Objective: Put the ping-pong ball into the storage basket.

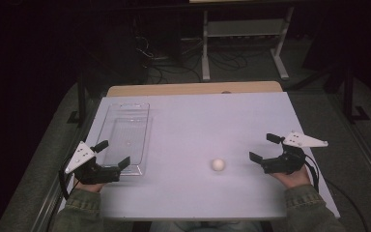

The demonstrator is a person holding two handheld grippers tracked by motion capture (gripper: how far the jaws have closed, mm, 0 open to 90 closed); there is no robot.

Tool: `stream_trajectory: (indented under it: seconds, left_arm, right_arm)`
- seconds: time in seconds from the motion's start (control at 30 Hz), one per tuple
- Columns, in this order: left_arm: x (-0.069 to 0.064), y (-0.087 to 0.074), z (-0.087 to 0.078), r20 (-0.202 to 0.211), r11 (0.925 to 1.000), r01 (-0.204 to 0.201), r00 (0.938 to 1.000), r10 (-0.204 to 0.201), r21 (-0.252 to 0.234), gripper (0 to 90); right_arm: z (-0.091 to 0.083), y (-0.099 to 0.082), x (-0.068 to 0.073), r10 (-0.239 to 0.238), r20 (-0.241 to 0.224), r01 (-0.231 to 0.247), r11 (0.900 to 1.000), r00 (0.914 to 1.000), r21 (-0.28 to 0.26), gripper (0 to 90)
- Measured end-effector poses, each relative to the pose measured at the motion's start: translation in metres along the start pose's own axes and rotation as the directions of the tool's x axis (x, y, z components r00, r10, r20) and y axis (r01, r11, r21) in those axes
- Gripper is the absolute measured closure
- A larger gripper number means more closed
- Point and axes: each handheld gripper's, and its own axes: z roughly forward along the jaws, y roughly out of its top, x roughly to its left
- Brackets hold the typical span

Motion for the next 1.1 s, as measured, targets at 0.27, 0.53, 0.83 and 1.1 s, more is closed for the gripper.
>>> stream_trajectory:
  seconds: [0.27,0.53,0.83,1.1]
  left_arm:
    - [-0.004,0.002,0.002,0.001,0.9997,-0.018,0.9998,0.018,0.015,0.0]
    - [-0.008,0.008,0.008,0.024,0.9985,-0.022,0.9995,0.020,0.050,0.0]
    - [-0.011,0.013,0.013,0.044,0.9944,-0.056,0.9977,0.052,0.089,0.0]
    - [-0.016,0.021,0.022,0.072,0.9881,-0.098,0.9933,0.090,0.118,0.0]
  right_arm:
    - [-0.002,-0.001,-0.001,0.004,0.009,-0.004,1.0000,1.0000,-0.009,0.0]
    - [-0.004,-0.002,0.000,-0.004,0.019,0.004,1.0000,0.9998,-0.008,0.0]
    - [-0.006,-0.003,-0.001,-0.001,0.028,0.001,0.9998,0.9996,-0.017,0.0]
    - [-0.004,-0.004,0.000,0.004,0.019,-0.003,0.9999,0.9998,-0.014,0.0]
